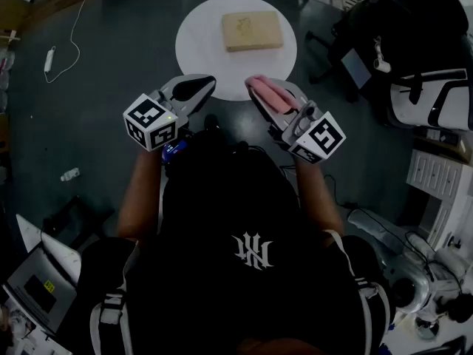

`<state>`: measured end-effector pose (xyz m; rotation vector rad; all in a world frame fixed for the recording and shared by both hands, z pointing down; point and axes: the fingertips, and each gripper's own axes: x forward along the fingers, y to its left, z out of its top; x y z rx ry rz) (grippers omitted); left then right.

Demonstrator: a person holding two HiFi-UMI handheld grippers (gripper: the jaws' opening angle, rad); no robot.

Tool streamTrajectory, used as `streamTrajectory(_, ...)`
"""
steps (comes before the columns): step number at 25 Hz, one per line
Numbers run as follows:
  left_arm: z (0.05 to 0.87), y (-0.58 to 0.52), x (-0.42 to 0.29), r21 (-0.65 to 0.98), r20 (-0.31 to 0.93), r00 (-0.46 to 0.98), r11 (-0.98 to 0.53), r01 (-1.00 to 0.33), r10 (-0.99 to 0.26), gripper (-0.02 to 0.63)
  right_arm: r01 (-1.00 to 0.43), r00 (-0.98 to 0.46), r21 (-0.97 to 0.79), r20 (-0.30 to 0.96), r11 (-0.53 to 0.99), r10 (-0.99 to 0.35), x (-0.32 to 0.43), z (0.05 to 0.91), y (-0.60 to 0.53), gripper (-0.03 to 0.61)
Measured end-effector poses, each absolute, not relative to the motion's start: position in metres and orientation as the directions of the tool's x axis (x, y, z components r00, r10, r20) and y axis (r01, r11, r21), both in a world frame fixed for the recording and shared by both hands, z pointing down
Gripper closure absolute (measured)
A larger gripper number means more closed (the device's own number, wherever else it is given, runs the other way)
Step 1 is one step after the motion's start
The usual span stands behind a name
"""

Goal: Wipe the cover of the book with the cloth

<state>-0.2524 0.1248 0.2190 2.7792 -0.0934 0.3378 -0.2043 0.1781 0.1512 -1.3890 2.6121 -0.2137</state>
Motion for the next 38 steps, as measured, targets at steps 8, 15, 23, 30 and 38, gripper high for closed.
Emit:
streamTrajectory(8,0.217,0.042,-0.25,0.343,0.232,0.973,-0.935,-0.084,-0.002,0.611,-0.83,-0.516,-0.218,-0.048,0.513,-0.855,-0.206,0.147,0.093,0.566)
streamTrajectory(15,0.246,-0.007,-0.239,0.4,0.242,0.969,-0.915,-0.051,0.052,0.611,-0.887,-0.419,-0.229,0.038,0.401,-0.907,-0.185,0.167,0.048,0.565)
streamTrajectory(23,0.278,-0.023,-0.216,0.438,0.268,0.96,-0.898,-0.048,0.079,0.611,-0.9,-0.397,-0.244,0.12,0.361,-0.91,-0.159,0.19,0.034,0.565)
streamTrajectory(30,0.298,-0.04,-0.184,0.447,0.333,0.943,-0.883,-0.142,0.017,0.611,-0.871,-0.452,-0.265,0.097,0.414,-0.887,-0.113,0.2,0.013,0.565)
streamTrajectory(38,0.333,-0.049,-0.153,0.453,0.455,0.877,-0.807,-0.38,-0.157,0.593,-0.769,-0.609,-0.319,0.099,0.554,-0.787,-0.041,0.231,-0.023,0.565)
